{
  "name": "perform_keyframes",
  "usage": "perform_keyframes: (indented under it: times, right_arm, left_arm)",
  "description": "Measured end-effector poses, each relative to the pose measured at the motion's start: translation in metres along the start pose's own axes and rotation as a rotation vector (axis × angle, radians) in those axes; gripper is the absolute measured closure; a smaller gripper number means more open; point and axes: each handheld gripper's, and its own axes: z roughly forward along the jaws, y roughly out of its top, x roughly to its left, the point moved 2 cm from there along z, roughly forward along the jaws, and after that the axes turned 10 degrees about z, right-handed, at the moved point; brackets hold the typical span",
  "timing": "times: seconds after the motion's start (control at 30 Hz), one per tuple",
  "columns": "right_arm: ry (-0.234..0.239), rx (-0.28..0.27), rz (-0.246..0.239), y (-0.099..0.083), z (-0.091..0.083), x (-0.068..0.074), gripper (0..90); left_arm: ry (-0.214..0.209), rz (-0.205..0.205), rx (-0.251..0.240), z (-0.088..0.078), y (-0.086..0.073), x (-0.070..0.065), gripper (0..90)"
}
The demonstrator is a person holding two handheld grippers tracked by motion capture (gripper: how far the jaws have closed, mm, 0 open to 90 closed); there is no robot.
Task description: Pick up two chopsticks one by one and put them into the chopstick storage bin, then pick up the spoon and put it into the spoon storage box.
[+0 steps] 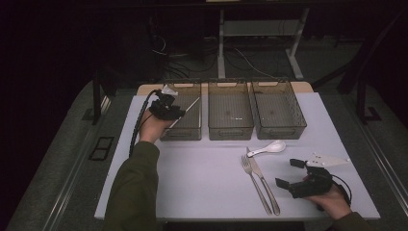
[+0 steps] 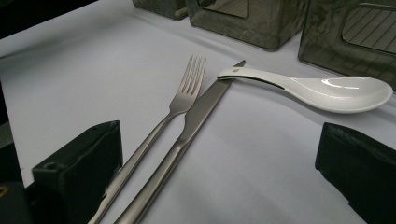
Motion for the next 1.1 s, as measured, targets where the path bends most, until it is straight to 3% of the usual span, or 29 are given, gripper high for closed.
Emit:
perform_keyframes:
  times: [0.2, 0.47, 0.6, 0.83, 1.1]
  right_arm:
    - [0.000, 0.002, -0.002, 0.001, 0.001, -0.001, 0.9]
    - [-0.002, 0.003, -0.004, 0.000, 0.001, -0.001, 0.9]
    - [-0.002, 0.006, 0.001, 0.000, 0.000, 0.000, 0.9]
    - [0.002, 0.002, -0.004, -0.001, -0.002, 0.002, 0.9]
    - [0.005, 0.003, -0.006, -0.001, -0.001, 0.002, 0.9]
  left_arm:
    - [-0.079, 0.002, -0.076, -0.015, 0.000, -0.011, 53.9]
    - [-0.133, 0.029, -0.145, -0.035, -0.004, -0.032, 45.5]
    - [-0.159, 0.041, -0.158, -0.042, -0.009, -0.044, 41.0]
    - [-0.170, 0.086, -0.154, -0.048, -0.018, -0.071, 32.4]
    - [-0.184, 0.105, -0.175, -0.049, -0.034, -0.094, 23.2]
